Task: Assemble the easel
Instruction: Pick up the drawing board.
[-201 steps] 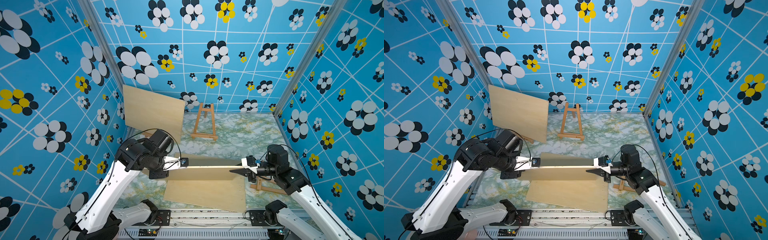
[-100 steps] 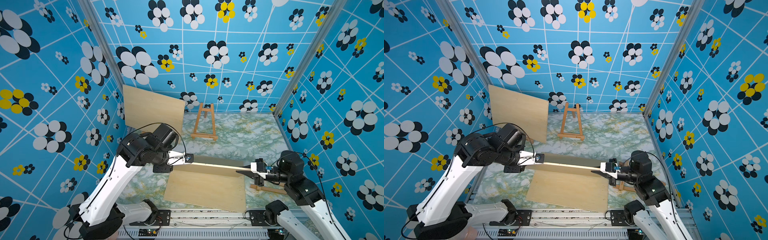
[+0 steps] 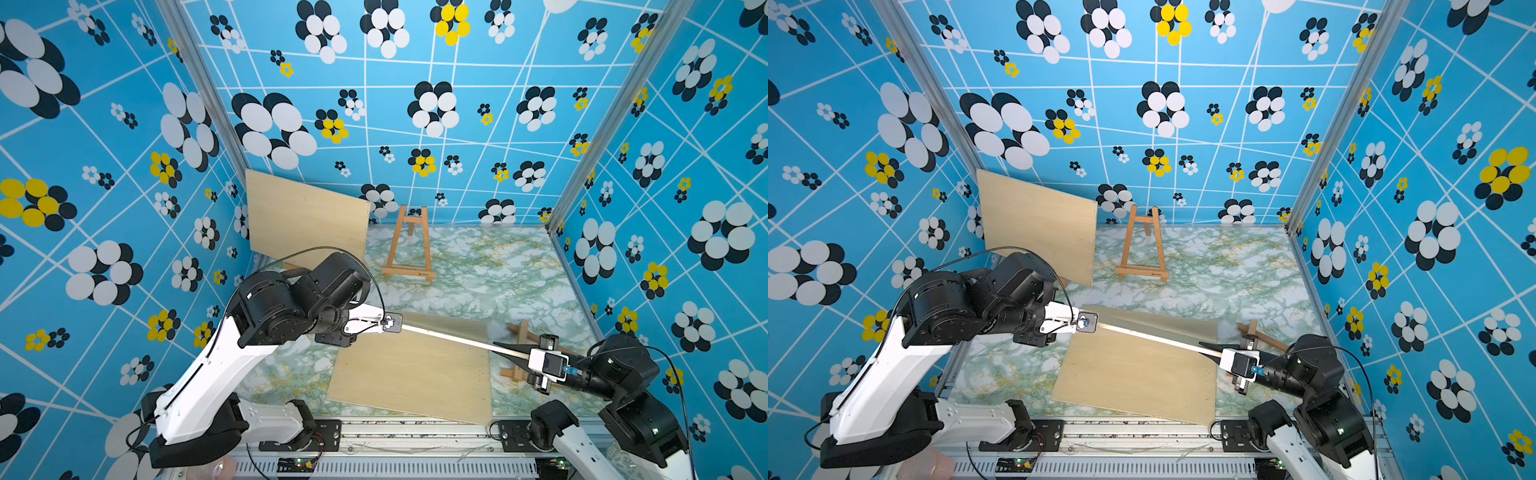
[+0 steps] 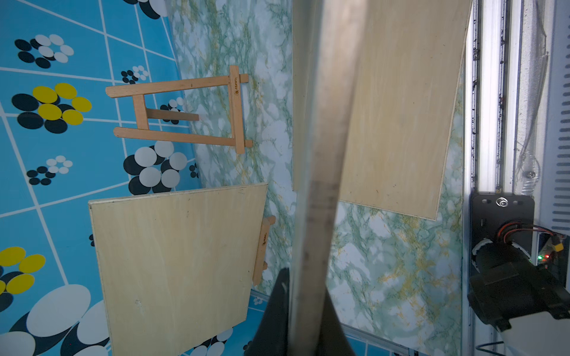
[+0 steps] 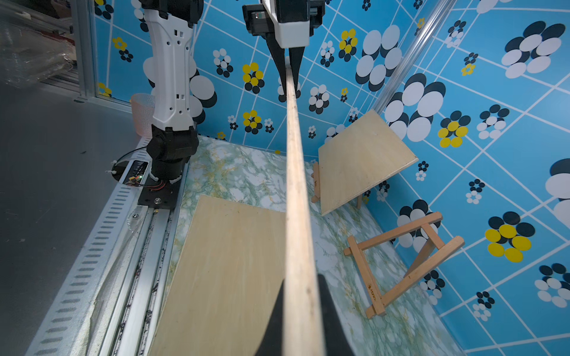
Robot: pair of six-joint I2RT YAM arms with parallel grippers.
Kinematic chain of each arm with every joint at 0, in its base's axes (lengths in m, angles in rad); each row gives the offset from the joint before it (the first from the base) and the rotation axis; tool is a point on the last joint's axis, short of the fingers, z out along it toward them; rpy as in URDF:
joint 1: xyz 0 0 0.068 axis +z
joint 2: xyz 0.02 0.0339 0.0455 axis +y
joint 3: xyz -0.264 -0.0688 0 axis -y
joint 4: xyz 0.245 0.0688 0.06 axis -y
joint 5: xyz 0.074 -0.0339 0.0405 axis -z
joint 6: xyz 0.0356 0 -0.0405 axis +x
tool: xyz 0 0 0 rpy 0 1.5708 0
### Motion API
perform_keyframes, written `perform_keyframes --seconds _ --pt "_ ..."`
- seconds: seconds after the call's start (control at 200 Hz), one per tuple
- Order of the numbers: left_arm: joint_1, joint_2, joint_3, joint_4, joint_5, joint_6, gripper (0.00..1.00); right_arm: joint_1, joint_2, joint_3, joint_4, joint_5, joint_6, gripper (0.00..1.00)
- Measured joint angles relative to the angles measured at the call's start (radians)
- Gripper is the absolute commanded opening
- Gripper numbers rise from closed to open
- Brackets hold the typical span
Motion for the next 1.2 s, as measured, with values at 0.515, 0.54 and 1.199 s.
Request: perform_keyframes --seconds 0.515,0.54,1.199 --pt "0.033 0.067 -0.008 0.256 -0.127 0.223 0.0 0.002 -0.029 -0.018 0.09 0.194 -0.089 0.0" --pt "0.038 0.076 -0.007 0.267 -0.131 0.23 0.0 0.002 -0.026 -0.02 0.093 0.203 -0.093 0.0" --pt "0.167 0.293 0.055 0.438 -0.127 0.335 0.0 0.001 0.078 -0.035 0.13 0.399 -0.169 0.0"
